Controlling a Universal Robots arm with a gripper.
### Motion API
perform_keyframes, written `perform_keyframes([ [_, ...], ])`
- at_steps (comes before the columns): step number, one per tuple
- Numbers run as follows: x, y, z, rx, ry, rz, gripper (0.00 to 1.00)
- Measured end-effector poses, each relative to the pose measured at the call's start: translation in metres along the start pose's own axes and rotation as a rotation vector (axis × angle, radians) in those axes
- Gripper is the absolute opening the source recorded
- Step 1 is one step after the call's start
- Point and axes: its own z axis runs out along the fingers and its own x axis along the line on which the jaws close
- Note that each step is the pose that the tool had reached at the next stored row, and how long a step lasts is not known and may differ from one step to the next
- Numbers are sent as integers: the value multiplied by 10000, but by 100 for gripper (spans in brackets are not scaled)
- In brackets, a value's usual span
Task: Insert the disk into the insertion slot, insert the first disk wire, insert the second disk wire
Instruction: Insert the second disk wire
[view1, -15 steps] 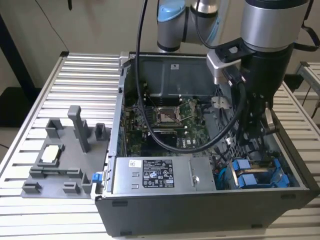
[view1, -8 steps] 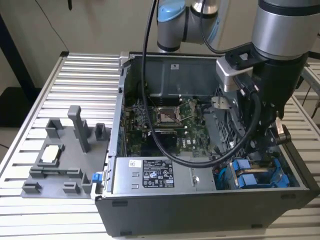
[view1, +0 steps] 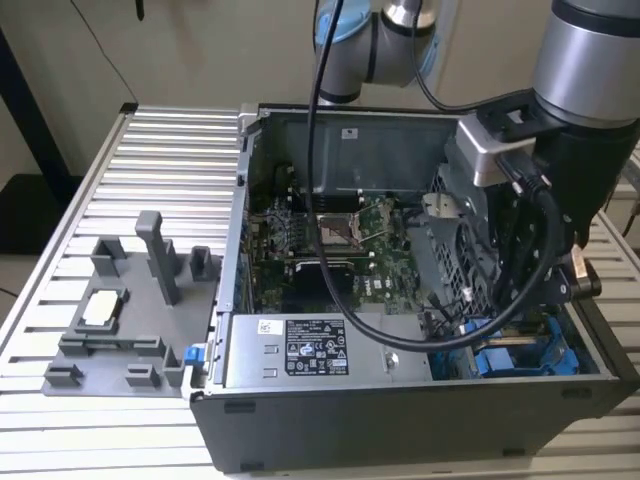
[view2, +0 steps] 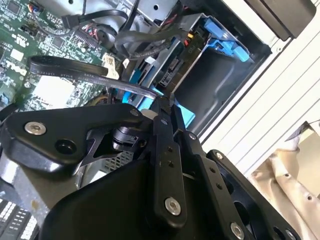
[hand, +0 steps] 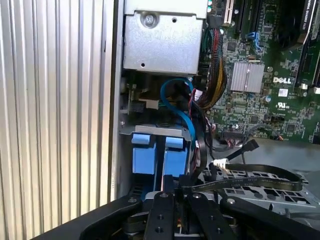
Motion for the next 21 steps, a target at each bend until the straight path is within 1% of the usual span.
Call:
perform_keyframes([
  [1, 2, -30, 4, -114, -12, -8, 16],
  [5, 11, -138, 17, -506, -47, -33, 16],
  [10, 23, -275, 32, -961, -90, -62, 16],
  [12, 31, -330, 39, -1115, -105, -71, 16],
  [14, 41, -384, 45, -1244, -116, -80, 16],
  [15, 44, -403, 47, -1291, -119, -83, 16],
  [16, 45, -408, 48, -1305, -122, -84, 16],
  [18, 44, -408, 49, -1305, -122, -82, 16],
  [19, 45, -408, 49, -1303, -159, -77, 16],
  [21, 47, -408, 55, -1283, -421, -35, 16],
])
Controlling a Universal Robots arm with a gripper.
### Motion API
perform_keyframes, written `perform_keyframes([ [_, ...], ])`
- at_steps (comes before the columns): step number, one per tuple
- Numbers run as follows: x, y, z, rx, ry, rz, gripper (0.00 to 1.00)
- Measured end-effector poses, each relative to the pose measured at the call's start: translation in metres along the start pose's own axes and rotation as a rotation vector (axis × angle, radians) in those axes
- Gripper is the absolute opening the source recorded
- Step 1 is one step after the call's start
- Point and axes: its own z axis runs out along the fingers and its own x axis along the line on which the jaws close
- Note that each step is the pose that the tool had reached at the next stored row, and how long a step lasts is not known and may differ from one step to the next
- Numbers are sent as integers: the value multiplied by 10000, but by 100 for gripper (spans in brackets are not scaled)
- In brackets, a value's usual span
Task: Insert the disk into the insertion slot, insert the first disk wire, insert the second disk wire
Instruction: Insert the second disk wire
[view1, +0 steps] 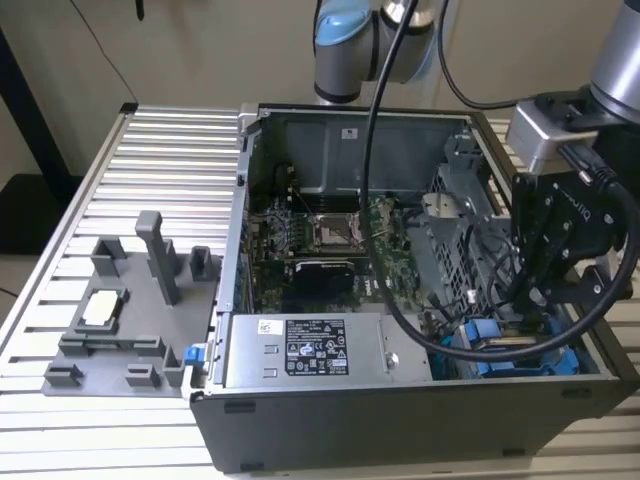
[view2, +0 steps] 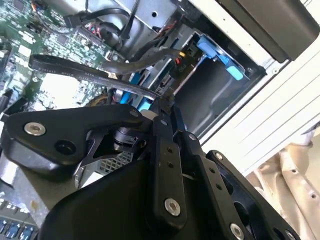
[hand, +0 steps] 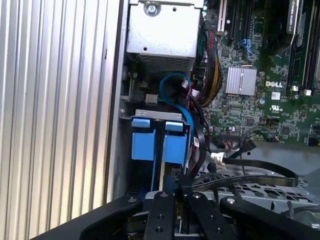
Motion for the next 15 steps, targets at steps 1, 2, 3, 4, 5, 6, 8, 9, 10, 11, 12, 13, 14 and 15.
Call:
perform_keyframes([
  [1, 2, 0, 3, 7, -87, 29, 16],
  [2, 5, 0, 7, 11, -144, 64, 16],
  [3, 12, 1, 12, 12, -166, 97, 16],
  [4, 24, 2, 17, 12, -178, 128, 16],
  [5, 36, 2, 22, 13, -192, 151, 16],
  [6, 48, 3, 27, 13, -209, 171, 16],
  [8, 81, 6, 35, 16, -251, 193, 16],
  [9, 103, 8, 39, 17, -271, 196, 16],
  [10, 127, 10, 43, 18, -292, 199, 16],
  [11, 147, 12, 47, 21, -332, 200, 16],
  [12, 155, 12, 49, 31, -449, 201, 16],
  [13, 158, 12, 49, 44, -625, 200, 16],
  [14, 161, 13, 51, 58, -813, 199, 16],
  [15, 163, 13, 52, 72, -988, 196, 16],
])
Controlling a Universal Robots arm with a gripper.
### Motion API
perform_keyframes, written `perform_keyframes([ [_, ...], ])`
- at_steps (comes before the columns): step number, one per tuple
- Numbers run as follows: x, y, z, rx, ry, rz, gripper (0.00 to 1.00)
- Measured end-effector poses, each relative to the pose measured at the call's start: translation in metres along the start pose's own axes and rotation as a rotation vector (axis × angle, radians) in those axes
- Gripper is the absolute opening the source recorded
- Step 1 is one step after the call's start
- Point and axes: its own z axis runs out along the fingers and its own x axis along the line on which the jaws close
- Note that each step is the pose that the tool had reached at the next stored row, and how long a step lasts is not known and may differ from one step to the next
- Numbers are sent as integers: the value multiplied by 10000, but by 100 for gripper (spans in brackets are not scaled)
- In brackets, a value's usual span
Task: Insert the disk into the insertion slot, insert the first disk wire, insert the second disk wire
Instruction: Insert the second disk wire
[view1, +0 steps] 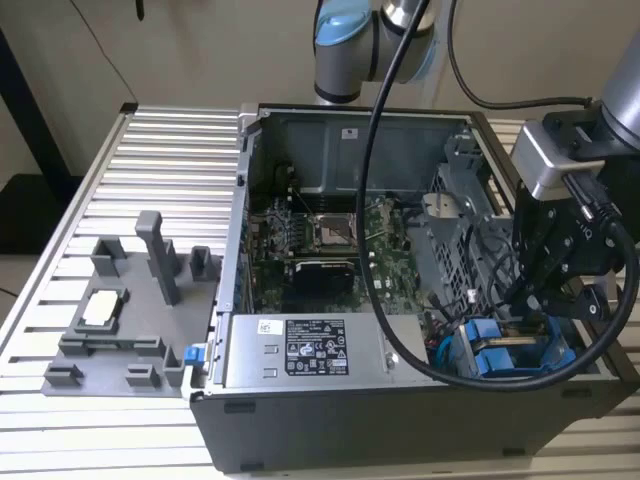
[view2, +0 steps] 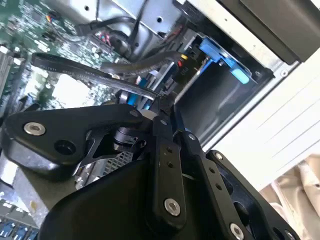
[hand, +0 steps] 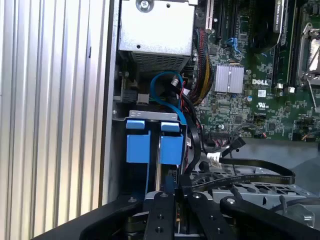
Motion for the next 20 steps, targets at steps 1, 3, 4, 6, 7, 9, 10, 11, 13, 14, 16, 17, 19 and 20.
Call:
perform_keyframes([
  [1, 3, 0, 1, 8, -129, -2, 16],
  [3, 4, 0, 2, 11, -154, -2, 16],
  [4, 5, 0, 2, 11, -156, -3, 16],
  [6, 22, 1, 4, 11, -157, -2, 16],
  [7, 38, 2, 9, 12, -167, 1, 16],
  [9, 66, 3, 21, 15, -193, 30, 16],
  [10, 72, 3, 27, 19, -211, 60, 16],
  [11, 74, 3, 32, 25, -263, 94, 16],
  [13, 76, -4, 40, 36, -392, 136, 16],
  [14, 77, -12, 43, 39, -413, 159, 16],
  [16, 79, -26, 52, 45, -427, 227, 16],
  [17, 80, -29, 55, 49, -427, 268, 16],
  [19, 82, -33, 55, 58, -425, 375, 16],
  [20, 84, -37, 58, 63, -428, 423, 16],
])
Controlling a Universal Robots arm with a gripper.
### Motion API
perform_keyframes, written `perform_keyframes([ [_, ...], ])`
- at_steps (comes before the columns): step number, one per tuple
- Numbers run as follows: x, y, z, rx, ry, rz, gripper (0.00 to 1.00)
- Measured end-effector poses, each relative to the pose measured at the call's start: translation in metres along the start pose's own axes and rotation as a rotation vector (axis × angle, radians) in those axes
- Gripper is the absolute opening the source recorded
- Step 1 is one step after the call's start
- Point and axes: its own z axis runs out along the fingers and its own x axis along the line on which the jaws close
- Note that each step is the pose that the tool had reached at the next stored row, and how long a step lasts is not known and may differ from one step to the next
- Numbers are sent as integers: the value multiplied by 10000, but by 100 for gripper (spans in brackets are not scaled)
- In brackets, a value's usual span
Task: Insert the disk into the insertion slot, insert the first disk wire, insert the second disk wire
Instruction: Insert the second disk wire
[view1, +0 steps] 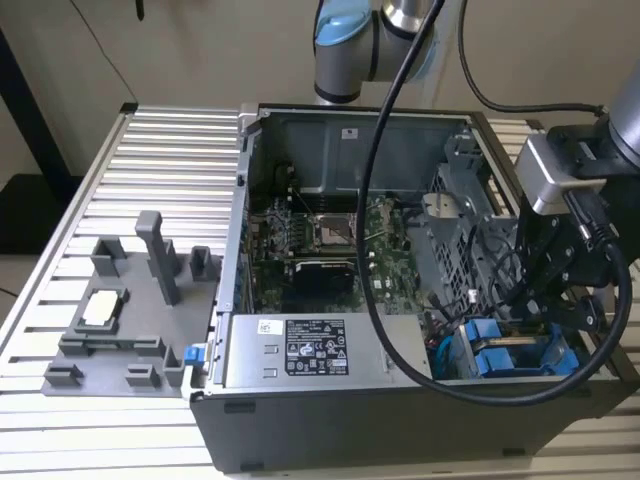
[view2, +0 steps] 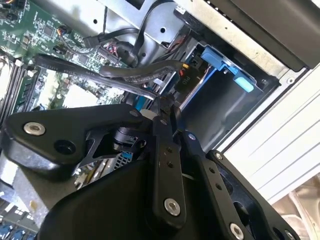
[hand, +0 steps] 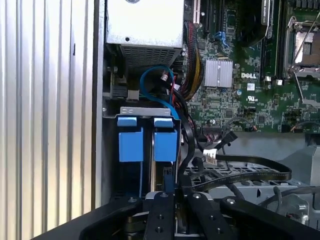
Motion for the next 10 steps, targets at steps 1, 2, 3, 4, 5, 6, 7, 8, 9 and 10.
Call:
perform_keyframes([
  [1, 1, -5, 3, 5, -1, 44, 16],
  [2, 3, -11, 4, 8, 0, 77, 16],
  [3, 6, -14, 7, 13, 0, 119, 16],
  [4, 9, -14, 8, 17, 0, 159, 16],
  [5, 13, -15, 10, 23, 0, 206, 16],
  [6, 16, -15, 14, 28, -2, 253, 16],
  [7, 19, -15, 18, 33, 0, 303, 16],
  [8, 21, -15, 23, 38, 6, 350, 16],
  [9, 21, -15, 30, 42, 12, 387, 16],
  [10, 23, -15, 38, 44, 13, 406, 16],
])
